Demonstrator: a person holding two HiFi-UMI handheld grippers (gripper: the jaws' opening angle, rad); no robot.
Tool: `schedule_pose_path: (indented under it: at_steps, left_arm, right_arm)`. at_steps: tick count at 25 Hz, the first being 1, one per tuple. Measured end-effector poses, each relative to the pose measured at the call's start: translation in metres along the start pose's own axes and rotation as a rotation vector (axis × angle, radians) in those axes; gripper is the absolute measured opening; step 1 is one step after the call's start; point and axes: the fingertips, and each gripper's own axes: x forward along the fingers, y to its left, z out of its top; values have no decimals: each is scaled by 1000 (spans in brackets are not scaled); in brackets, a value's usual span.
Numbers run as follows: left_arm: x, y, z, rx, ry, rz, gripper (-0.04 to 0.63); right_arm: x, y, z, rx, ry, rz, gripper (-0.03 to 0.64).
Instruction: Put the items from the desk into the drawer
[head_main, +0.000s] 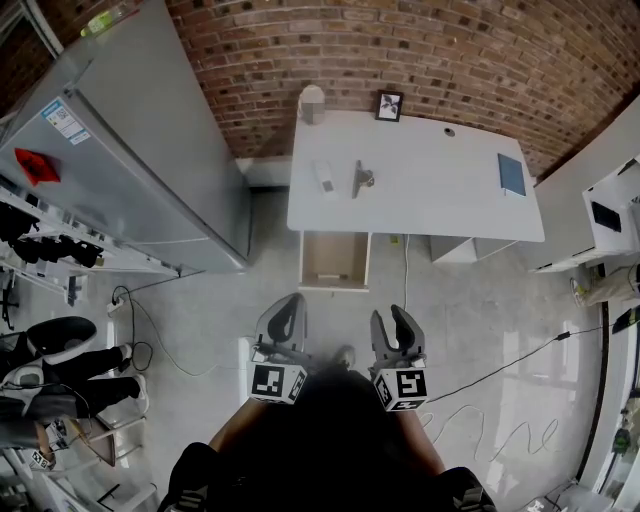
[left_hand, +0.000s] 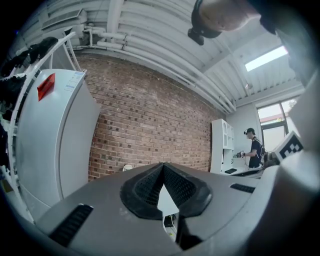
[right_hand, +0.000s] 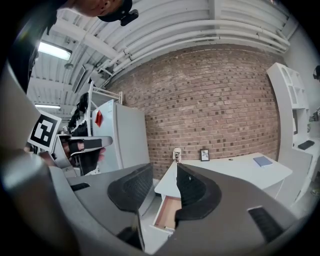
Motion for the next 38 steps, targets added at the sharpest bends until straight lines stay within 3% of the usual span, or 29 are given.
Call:
schedule_pose_path:
  at_steps: [10, 18, 25, 38]
  left_arm:
    - [6, -31, -4, 3, 3, 91, 0]
    - [38, -22, -13, -1, 23, 106, 0]
    - [89, 4, -14, -23, 20, 71, 0]
    - [175, 87, 5, -33, 25, -62, 0]
  right_arm:
    - [2, -41, -6, -12, 9, 77, 126]
    - [32, -56, -12, 5, 38, 90, 126]
    - [81, -65, -13, -10, 75, 69, 126]
    - [205, -54, 9, 1, 126, -20, 126]
